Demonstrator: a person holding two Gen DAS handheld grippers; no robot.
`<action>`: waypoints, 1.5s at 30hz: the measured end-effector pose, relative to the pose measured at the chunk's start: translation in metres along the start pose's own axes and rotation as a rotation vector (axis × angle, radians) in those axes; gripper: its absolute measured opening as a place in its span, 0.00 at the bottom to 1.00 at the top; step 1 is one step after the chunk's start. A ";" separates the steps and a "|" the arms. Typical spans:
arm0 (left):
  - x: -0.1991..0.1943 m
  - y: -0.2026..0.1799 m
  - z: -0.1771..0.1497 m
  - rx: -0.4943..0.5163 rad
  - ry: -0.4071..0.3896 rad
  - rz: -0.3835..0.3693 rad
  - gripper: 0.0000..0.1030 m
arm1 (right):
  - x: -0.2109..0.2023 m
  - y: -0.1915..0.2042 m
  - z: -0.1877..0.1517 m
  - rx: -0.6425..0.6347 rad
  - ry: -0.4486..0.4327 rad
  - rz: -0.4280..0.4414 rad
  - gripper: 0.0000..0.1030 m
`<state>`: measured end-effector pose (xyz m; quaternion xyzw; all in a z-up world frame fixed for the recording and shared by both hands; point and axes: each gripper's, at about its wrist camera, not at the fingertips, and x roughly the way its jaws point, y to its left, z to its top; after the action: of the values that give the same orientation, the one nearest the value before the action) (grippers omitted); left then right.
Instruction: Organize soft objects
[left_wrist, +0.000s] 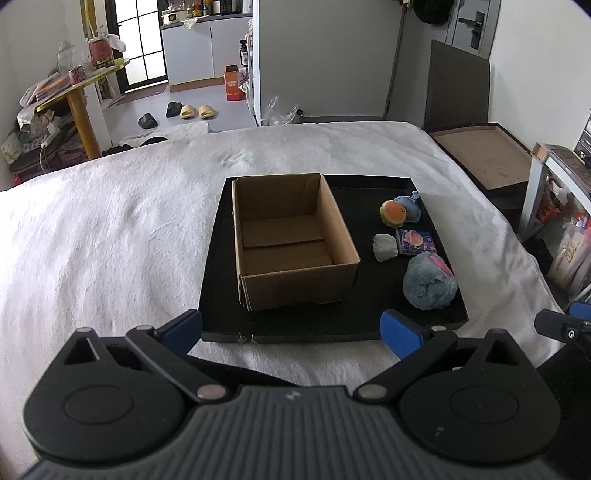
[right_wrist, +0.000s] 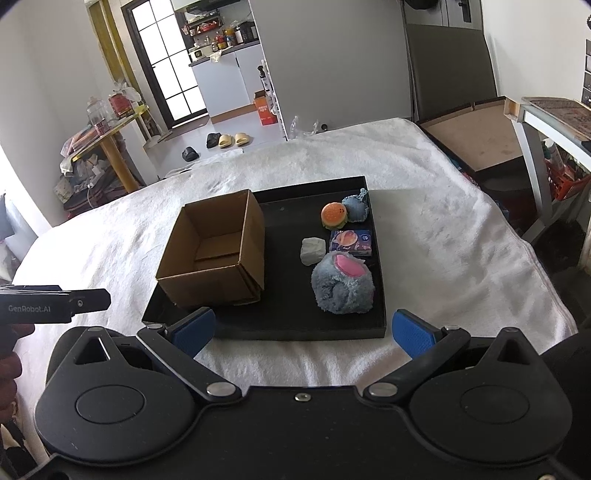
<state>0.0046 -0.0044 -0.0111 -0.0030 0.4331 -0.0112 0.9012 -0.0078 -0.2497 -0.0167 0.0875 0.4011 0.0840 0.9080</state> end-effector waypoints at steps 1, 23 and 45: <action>0.003 0.000 0.001 -0.001 0.001 0.002 0.99 | 0.002 -0.002 0.001 0.003 0.002 0.001 1.00; 0.066 0.010 0.023 -0.088 0.055 0.051 0.95 | 0.067 -0.041 0.015 0.069 0.067 0.007 0.91; 0.145 0.033 0.036 -0.169 0.160 0.099 0.73 | 0.159 -0.067 0.020 0.137 0.233 0.008 0.65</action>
<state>0.1242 0.0247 -0.1026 -0.0566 0.5028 0.0694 0.8598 0.1184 -0.2810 -0.1316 0.1407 0.5082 0.0698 0.8468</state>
